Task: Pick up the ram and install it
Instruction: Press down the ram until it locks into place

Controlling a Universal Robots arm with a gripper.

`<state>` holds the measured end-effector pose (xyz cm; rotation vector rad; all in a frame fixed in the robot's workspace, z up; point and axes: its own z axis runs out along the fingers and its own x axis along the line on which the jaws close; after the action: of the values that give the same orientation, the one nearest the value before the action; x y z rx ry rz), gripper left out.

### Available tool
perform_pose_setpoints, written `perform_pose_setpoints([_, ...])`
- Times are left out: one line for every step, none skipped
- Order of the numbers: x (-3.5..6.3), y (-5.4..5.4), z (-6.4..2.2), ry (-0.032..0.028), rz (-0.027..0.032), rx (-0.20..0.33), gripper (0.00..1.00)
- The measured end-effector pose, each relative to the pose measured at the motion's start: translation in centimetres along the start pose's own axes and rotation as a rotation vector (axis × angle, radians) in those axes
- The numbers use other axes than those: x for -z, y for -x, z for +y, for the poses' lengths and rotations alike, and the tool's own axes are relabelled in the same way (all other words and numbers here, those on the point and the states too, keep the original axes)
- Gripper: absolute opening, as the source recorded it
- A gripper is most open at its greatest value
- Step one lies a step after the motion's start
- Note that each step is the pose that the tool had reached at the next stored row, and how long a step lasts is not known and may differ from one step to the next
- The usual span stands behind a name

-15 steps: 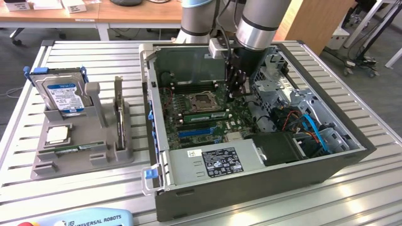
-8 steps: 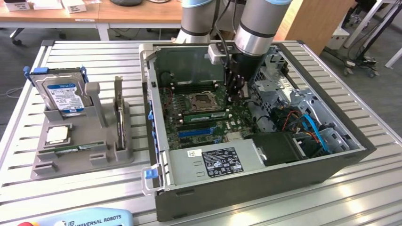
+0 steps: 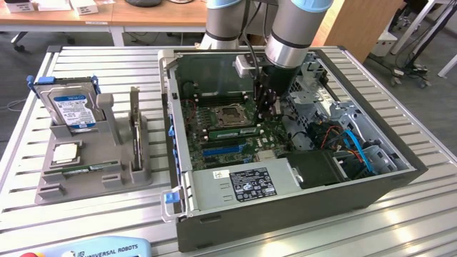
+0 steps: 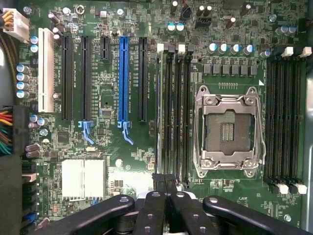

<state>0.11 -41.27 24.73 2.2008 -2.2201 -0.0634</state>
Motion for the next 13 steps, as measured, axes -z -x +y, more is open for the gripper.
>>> perform_pose_setpoints([0.00,0.00,0.00,0.0000,0.0001,0.000,0.10])
perform_pose_setpoints([0.00,0.00,0.00,-0.0001,0.0001,0.000,0.10])
perform_pose_setpoints([-0.01,-0.06,0.00,-0.0001,-0.0001,0.000,0.10])
perform_pose_setpoints([-0.01,-0.16,0.00,-0.0001,-0.0001,0.000,0.10])
perform_pose_setpoints([-0.01,-0.20,0.01,-0.0001,-0.0002,0.000,0.10])
perform_pose_setpoints([0.00,-0.20,0.01,-0.0001,-0.0001,0.000,0.10])
perform_pose_setpoints([-0.03,-0.20,0.00,0.0000,-0.0001,0.000,0.10])
perform_pose_setpoints([-0.10,-0.20,-0.01,-0.0001,-0.0001,0.000,0.10])
perform_pose_setpoints([-0.18,-0.20,-0.01,-0.0001,-0.0001,0.000,0.10])
perform_pose_setpoints([-0.26,-0.20,-0.02,-0.0001,-0.0001,0.000,0.10])
perform_pose_setpoints([-0.30,-0.21,-0.01,0.0000,0.0001,0.000,0.10])
perform_pose_setpoints([-0.30,-0.21,-0.01,0.0000,0.0001,0.000,0.10])
perform_pose_setpoints([-0.30,-0.21,-0.01,0.0000,0.0001,0.000,0.10])
